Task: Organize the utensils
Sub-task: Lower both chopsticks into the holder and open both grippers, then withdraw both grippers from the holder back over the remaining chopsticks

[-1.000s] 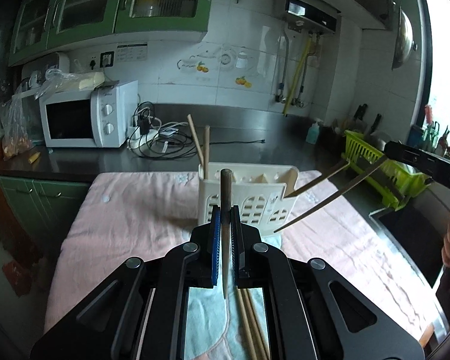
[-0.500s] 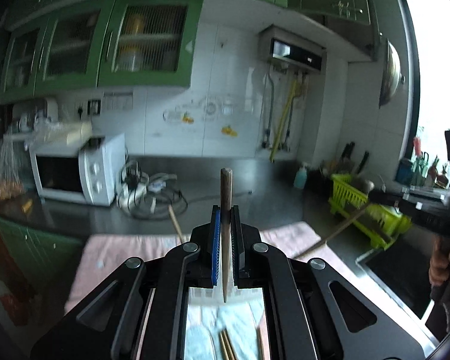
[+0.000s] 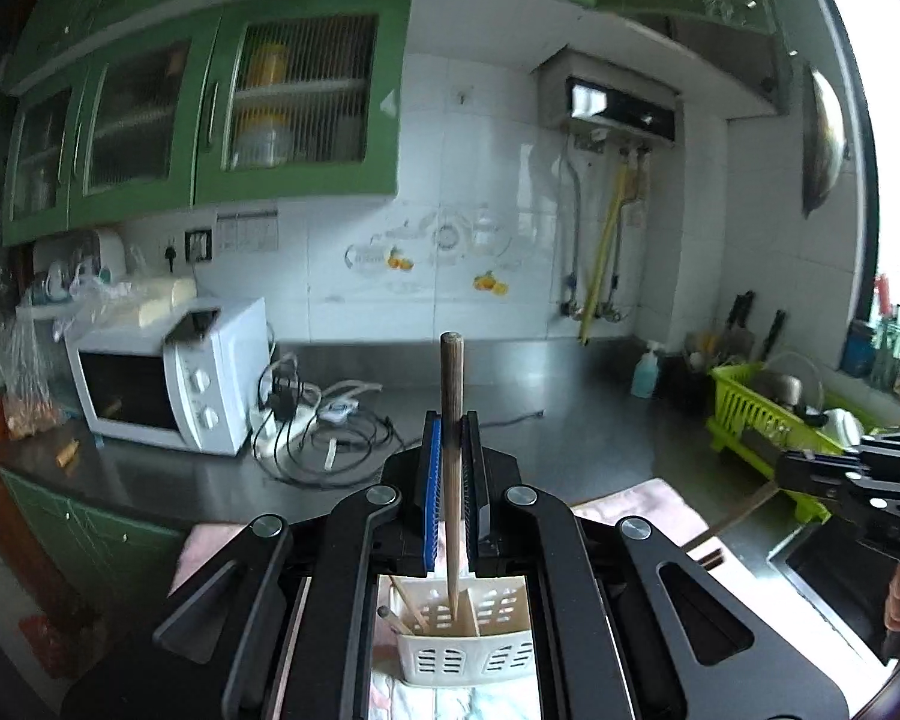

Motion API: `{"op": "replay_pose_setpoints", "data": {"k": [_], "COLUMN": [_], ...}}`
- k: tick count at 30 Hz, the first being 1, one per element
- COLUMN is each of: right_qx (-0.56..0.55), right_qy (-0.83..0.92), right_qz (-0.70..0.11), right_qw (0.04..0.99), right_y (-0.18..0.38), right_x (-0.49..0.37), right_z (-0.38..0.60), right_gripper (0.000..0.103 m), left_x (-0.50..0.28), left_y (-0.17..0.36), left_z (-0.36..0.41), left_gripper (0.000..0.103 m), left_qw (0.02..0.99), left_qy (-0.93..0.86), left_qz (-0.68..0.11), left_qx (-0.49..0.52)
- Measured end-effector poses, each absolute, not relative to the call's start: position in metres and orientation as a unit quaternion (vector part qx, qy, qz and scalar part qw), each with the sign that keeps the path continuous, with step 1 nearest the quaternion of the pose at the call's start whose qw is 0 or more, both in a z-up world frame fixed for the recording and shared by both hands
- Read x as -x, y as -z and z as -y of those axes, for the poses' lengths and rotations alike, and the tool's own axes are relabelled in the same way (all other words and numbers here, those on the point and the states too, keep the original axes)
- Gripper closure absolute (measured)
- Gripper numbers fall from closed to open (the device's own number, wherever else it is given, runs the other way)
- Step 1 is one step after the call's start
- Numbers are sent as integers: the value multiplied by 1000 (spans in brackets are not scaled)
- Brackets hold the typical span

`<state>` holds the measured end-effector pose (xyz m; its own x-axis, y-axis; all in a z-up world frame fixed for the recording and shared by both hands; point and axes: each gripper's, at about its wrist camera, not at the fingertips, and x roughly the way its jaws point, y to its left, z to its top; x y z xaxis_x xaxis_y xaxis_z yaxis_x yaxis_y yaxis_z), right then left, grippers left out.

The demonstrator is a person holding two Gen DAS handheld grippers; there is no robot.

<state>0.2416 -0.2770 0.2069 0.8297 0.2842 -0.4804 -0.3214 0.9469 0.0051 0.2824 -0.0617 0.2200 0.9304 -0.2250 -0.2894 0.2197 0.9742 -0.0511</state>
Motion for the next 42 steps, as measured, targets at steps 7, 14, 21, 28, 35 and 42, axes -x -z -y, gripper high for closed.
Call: {"op": "replay_pose_setpoints", "data": {"k": [7,14,21,28,35,42], "right_qx": [31,27,25,25,10,-6], "right_qy": [-168,-171,-162,-153,-159,-172], "right_qz": [-265,-281,-273,-250,-263,-306], "right_qw": [949,944,948,956,951,936], "right_y": [-185,-170,-171,-181,-148,-81], "right_x": [-256,-264,-259,-219,-161,-108], "right_z": [275,272,275,277,268,244], "right_gripper": [97,96,86,76,64,55], "left_x": [-314,-324,-306,-253,-189,-143], "left_y": [-188,-172,-176,-179,-162,-125], "left_z": [57,52,47,35,19,4], "left_gripper": [98,95,78,50,26,15], "left_qw": [979,974,974,977,978,972], "left_qy": [94,93,95,94,87,73], "left_qz": [-182,-207,-204,-193,-191,-223], "left_qx": [8,20,25,23,23,27]}}
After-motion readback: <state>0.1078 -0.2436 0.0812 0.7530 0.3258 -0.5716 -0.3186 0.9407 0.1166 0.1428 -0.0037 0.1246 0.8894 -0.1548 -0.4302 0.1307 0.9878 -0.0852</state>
